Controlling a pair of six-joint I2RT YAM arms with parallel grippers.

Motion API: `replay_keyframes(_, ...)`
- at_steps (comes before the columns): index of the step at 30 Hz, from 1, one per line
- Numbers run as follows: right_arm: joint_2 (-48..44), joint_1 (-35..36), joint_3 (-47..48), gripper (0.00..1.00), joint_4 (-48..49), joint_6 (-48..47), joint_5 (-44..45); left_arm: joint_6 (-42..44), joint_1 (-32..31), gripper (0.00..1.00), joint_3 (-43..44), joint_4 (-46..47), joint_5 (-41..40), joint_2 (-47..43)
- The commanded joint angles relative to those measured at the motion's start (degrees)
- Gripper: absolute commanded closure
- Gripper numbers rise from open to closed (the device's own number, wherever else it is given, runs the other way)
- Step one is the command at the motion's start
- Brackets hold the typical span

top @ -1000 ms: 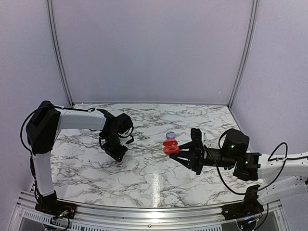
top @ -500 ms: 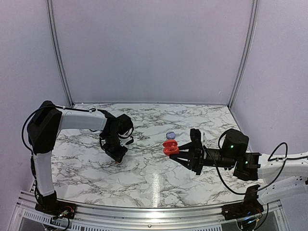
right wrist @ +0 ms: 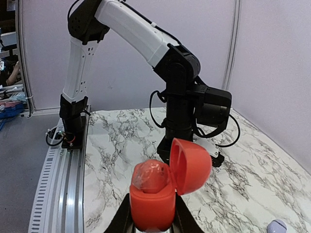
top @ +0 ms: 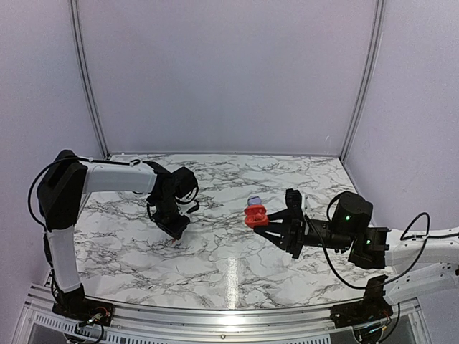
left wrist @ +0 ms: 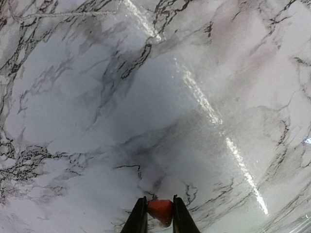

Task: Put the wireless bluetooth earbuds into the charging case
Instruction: Pick up the left earbud from the center of the board, then insert the left earbud into the left side groove of the charging case.

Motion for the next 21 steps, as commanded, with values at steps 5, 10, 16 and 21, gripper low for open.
replay_keyframes(5,-1.0,-0.3,-0.9,1.00,11.7,-5.0,4.5,-3.6,-0.3,0.88,1.6,3.4,1.8,-14.5)
replay_keyframes(10,-1.3,-0.2,-3.9,1.00,20.8,-9.7,6.0,-4.6,-2.5,0.90,-0.8,14.6,3.2,-27.3)
replay_keyframes(16,0.6,2.4,-6.0,1.00,29.2,-15.1,8.7,-3.6,-8.7,0.91,-5.3,28.9,2.4,-39.0)
replay_keyframes(21,3.2,5.3,-5.1,1.00,32.4,-19.2,14.5,-4.3,-13.9,0.91,-11.2,41.6,-0.4,-45.6)
